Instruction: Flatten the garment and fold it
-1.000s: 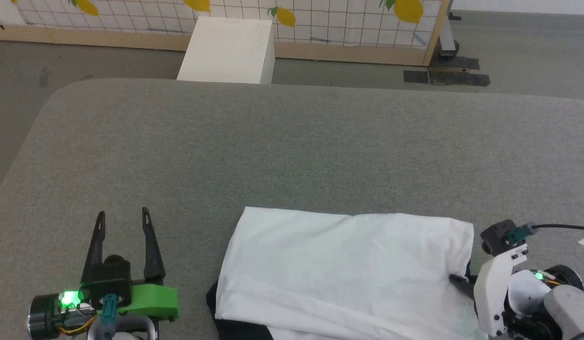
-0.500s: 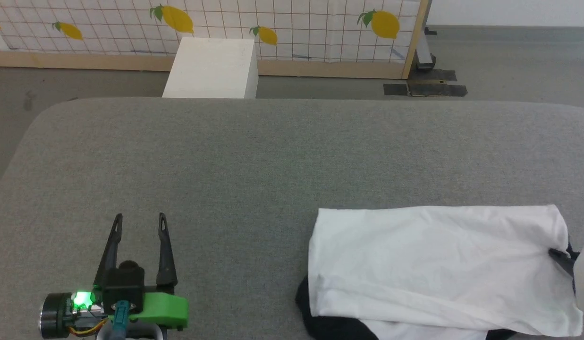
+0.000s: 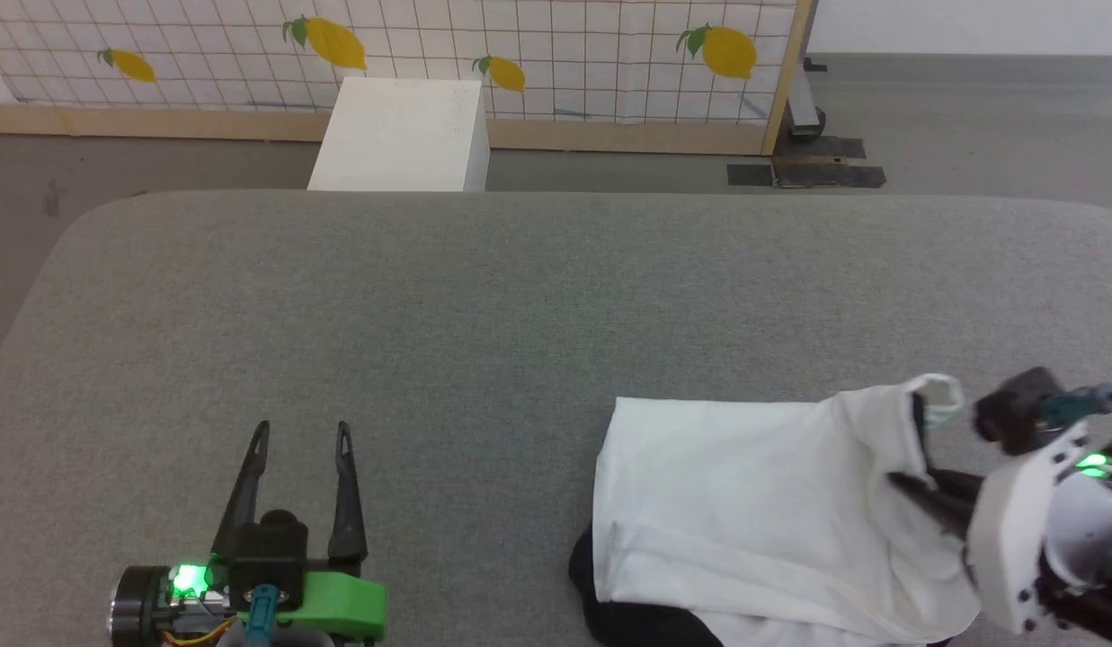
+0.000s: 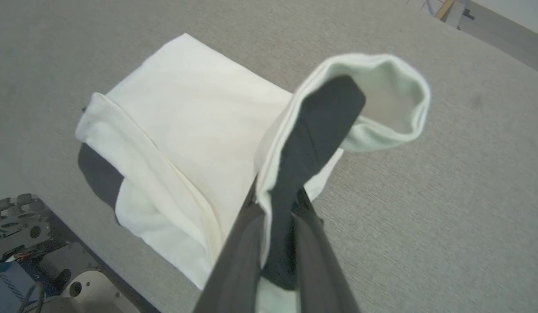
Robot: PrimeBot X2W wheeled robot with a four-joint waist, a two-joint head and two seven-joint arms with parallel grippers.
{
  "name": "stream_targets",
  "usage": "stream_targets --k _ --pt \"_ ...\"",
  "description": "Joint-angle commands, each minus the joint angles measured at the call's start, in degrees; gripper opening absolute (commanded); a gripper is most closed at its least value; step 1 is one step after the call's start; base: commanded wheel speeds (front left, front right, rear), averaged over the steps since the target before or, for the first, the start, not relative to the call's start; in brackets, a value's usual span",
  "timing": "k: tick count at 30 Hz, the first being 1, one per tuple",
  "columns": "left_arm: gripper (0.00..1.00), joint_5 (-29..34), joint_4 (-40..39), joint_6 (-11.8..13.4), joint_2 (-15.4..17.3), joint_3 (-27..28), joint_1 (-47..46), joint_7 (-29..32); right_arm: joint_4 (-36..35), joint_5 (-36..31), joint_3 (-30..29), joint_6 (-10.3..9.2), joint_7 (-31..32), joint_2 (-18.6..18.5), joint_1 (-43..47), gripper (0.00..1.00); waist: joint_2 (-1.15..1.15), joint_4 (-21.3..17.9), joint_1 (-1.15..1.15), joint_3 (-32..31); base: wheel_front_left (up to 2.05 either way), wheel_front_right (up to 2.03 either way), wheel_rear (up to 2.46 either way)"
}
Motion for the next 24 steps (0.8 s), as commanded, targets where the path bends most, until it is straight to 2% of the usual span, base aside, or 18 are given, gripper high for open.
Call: stream_targets --k 1,5,9,17,21,24 --pt "1.00 0.4 -0.1 -0.4 -0.5 -0.1 0.4 -0.3 -1.7 -0.7 1.2 -0.09 1.0 1.1 -1.2 0.00 0.00 0.6 0.00 0.5 0.00 0.00 0.00" --pt "1.00 0.5 0.1 -0.8 -1.2 -0.3 -0.3 -0.3 -4.2 -2.8 6.4 -0.09 3.4 4.0 -5.2 0.00 0.00 1.8 0.00 1.5 0.00 0.00 0.00" --pt "1.00 0.4 0.4 -1.1 -1.8 -0.3 -1.1 -0.3 -1.8 -5.2 11.3 -0.09 3.1 8.4 -10.8 0.00 0.00 2.9 0.00 2.8 0.00 0.00 0.00" --pt "1.00 0.5 1.0 -2.0 -3.1 -0.6 -3.3 -0.3 14.1 -8.9 20.9 -0.09 2.5 17.1 -19.8 0.00 0.00 5.1 0.00 5.9 0.00 0.00 0.00" --pt "1.00 0.6 1.6 -2.2 -3.6 -0.3 -4.0 -0.3 22.8 -9.4 25.2 -0.09 1.0 19.6 -21.1 0.00 0.00 5.5 0.00 6.6 0.00 0.00 0.00" --pt "1.00 0.6 2.0 -2.4 -3.9 -0.1 -4.1 -0.3 26.5 -9.3 28.4 -0.09 -1.1 20.2 -21.6 0.00 0.00 5.4 0.00 6.5 0.00 0.00 0.00"
